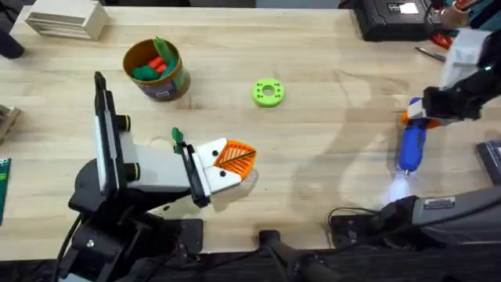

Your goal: Pick up the gripper from the table and insert it into the empty holder that is missing its gripper. Then pick up a screw, insert it into the mounting hole, and use the screwdriver to tighten it. Finally, clean up the table by picking up the vegetable and placing it into the bucket.

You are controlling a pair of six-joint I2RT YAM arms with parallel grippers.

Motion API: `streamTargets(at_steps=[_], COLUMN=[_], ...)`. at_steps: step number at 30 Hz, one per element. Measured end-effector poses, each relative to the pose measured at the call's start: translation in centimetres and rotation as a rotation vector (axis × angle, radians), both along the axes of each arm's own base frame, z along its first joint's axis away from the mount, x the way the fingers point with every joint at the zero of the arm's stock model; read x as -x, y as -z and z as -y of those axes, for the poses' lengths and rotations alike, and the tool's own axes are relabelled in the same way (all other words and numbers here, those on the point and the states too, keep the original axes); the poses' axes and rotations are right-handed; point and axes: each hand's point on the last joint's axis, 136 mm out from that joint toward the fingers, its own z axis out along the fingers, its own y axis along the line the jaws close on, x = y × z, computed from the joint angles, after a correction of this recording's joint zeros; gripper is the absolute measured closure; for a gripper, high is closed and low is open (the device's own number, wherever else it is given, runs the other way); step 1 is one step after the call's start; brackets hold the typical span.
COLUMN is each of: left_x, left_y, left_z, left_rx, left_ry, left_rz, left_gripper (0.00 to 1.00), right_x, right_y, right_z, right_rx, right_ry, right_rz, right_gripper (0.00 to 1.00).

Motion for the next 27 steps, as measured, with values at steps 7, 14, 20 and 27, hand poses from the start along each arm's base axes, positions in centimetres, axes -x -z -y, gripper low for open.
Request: streamTargets(at_steps=[7, 14, 20, 27], left_x=[0.0, 0.0, 0.0, 0.0], left_y=[0.0, 0.0, 0.0, 0.0], left_z=[0.0, 0.0, 0.0, 0.0], left_rx=[0.000, 0.000, 0.000, 0.000], left_ry=[0.000, 0.000, 0.000, 0.000], left_rz=[0.000, 0.000, 0.000, 0.000], left_gripper=[0.994, 0.994, 0.994, 0.994], right_x=[-0.5, -0.4, 0.7, 2.5], right_y=[-7.9, -20.0, -28.0, -32.2], right_z=[0.6, -2.1, -10.6, -19.8], right_rx=[0.139, 0.254, 0.118, -0.176], right_ry=[0.060, 0.080, -0.053, -0.274], right_rz=[0.244, 0.699, 1.119, 1.381], right_gripper=[0.971, 0.971, 0.971, 0.971])
